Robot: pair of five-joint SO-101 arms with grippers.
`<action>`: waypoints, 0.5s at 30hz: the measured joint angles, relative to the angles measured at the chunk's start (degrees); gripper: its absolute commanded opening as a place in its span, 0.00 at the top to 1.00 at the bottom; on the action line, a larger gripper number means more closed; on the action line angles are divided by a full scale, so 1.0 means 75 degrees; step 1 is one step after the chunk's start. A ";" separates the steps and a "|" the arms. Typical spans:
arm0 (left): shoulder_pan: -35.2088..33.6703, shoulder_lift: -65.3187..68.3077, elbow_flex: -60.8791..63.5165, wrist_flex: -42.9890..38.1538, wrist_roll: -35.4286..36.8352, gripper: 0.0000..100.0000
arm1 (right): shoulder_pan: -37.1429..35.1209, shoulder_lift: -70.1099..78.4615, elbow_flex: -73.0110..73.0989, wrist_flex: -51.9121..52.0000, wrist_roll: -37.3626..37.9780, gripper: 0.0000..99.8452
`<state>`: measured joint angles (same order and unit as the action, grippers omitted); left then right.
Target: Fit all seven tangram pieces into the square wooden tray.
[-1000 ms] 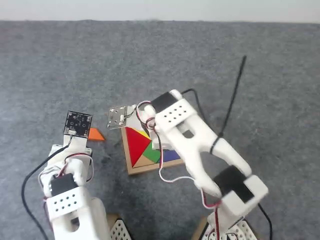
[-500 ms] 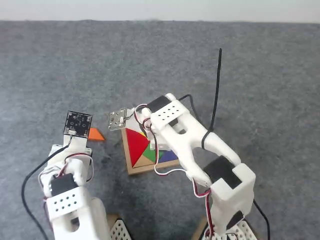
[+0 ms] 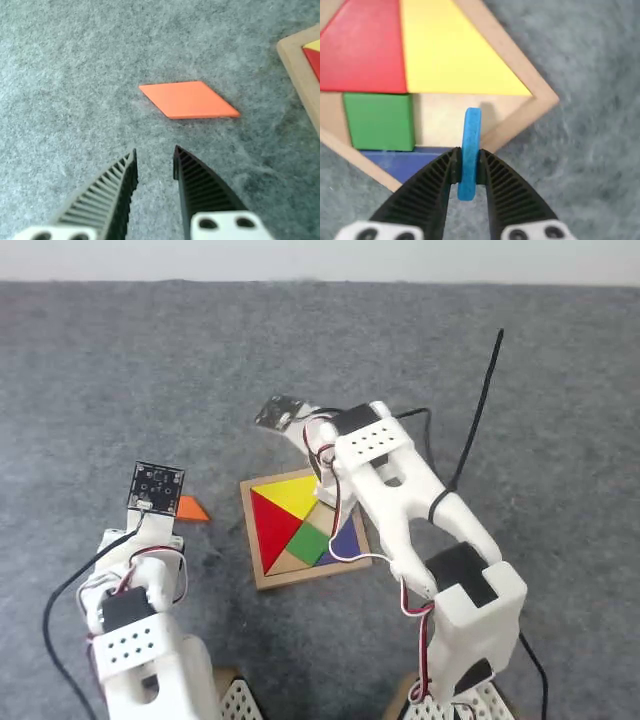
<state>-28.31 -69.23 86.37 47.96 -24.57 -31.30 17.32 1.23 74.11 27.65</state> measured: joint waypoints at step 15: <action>0.0000 0.0000 0.0000 0.0000 0.0000 0.88 | -0.0305 0.0000 -0.0199 0.0000 -0.6435 0.99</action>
<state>-28.31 -69.23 86.37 47.96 -24.57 -33.58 17.32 -0.26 74.11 -20.62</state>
